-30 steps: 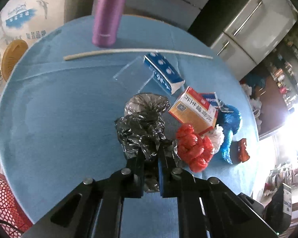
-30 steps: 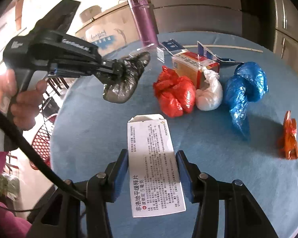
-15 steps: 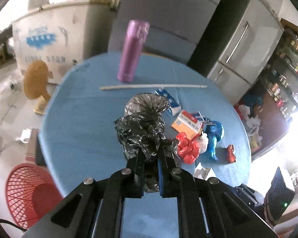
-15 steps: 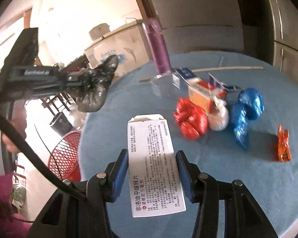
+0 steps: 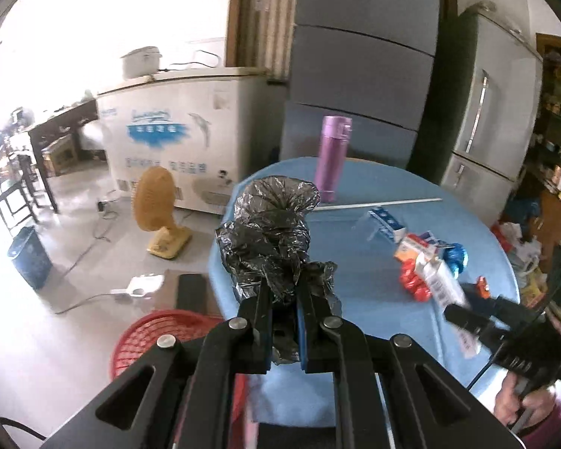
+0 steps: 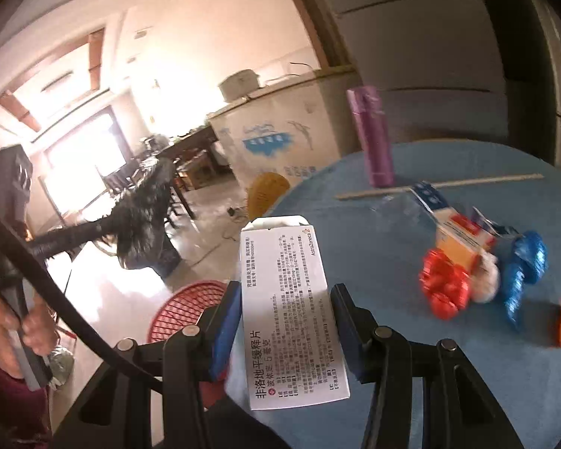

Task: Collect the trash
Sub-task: 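Carry the black bag and leaflet to the red basket and release both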

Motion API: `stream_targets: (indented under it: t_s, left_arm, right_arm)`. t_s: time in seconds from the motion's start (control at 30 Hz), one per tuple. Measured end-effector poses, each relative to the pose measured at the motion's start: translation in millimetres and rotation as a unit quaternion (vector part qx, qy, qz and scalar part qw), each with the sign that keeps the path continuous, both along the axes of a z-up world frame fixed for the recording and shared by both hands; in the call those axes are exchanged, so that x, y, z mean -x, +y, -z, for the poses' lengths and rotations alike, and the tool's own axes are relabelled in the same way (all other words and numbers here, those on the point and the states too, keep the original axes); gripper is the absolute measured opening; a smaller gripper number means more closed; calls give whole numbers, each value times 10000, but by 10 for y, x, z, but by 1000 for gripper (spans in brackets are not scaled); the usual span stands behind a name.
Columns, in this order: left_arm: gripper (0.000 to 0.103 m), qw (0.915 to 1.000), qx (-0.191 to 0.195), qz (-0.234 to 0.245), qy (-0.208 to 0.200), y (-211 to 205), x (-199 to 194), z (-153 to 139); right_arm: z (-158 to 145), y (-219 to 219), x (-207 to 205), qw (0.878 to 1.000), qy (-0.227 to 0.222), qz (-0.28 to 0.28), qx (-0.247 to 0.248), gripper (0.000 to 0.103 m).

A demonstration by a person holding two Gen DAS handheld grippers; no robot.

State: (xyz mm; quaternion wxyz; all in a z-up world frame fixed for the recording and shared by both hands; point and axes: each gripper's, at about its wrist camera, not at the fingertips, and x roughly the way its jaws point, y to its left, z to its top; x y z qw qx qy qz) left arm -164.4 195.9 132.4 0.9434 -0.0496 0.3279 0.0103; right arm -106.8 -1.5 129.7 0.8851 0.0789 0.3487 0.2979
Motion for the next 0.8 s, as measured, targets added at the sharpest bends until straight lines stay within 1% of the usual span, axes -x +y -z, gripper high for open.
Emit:
stream_targets:
  t_s: [0.1, 0.2, 0.33, 0.47, 0.57, 0.77, 0.8]
  left_arm:
    - [11, 9998, 7, -204, 65, 240, 138, 51]
    - [11, 9988, 9, -472, 134, 466, 234, 130]
    - [10, 9966, 60, -761, 295, 765, 315, 276]
    - [11, 9943, 137, -911, 529, 967, 350, 489]
    - [11, 9925, 236, -944, 735, 1065, 317, 670]
    - [11, 9852, 520, -974, 1309, 1224, 197, 1172]
    - [11, 9838, 558, -981, 1394, 1246, 181, 1246]
  right_arm:
    - [-58, 201, 32, 9998, -56, -173, 3, 51]
    - [-73, 436, 33, 9992, -5, -387, -35, 51]
    - [-10, 820, -18, 9976, 157, -672, -21, 51]
    - [109, 1214, -109, 9949, 415, -922, 10, 51]
    - [278, 1503, -232, 9921, 691, -1043, 55, 51]
    - [777, 2018, -542, 9814, 1535, -1156, -3, 51]
    - [834, 2075, -586, 9801, 1614, -1158, 1, 51]
